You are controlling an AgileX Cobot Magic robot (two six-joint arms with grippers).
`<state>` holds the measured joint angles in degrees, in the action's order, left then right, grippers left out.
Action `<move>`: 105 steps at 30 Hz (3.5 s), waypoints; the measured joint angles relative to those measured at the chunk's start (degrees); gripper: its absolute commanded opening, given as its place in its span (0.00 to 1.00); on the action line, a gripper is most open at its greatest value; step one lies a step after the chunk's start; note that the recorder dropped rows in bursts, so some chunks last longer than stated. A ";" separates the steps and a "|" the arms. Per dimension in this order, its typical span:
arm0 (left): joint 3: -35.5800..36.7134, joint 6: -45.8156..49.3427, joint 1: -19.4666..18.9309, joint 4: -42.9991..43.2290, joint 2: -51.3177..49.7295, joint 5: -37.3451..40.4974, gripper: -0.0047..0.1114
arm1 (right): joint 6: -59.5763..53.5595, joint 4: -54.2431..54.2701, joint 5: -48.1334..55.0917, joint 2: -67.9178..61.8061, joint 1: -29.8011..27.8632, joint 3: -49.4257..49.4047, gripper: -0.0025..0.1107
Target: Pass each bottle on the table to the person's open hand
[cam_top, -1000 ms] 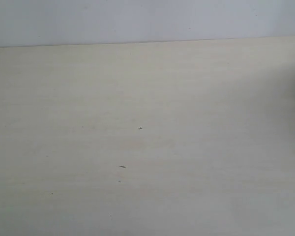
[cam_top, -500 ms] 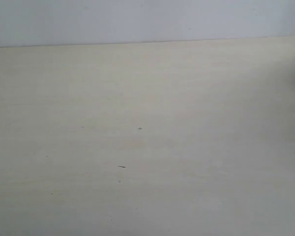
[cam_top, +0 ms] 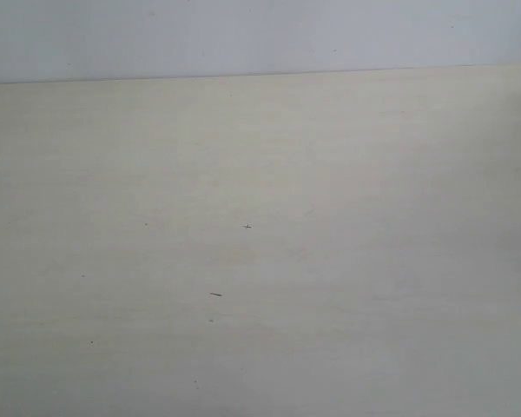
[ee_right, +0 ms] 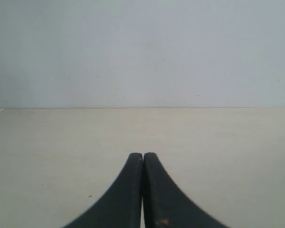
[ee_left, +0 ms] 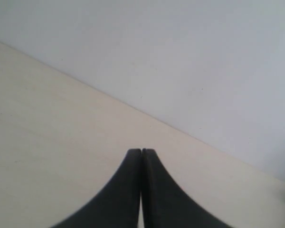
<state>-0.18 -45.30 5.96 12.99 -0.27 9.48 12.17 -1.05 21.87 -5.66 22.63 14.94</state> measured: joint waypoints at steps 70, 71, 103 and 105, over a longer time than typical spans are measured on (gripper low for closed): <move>0.00 38.91 -9.73 -7.03 0.00 8.14 0.06 | -0.10 -5.45 -0.90 0.00 -2.49 0.00 0.02; 0.00 38.91 -9.73 -7.03 0.00 8.14 0.06 | -0.10 -5.28 -1.01 0.00 -5.76 0.00 0.02; 0.00 39.02 -9.73 -7.03 0.00 8.56 0.06 | -0.08 -1.03 -17.54 5.28 -23.69 -14.69 0.02; 0.00 39.02 -9.73 -7.03 0.00 8.56 0.06 | -2.67 1.83 -17.54 5.28 -23.69 -14.69 0.02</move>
<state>-0.18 -6.28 -3.77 5.96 -0.27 18.04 9.49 0.78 4.33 -0.38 -1.06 0.25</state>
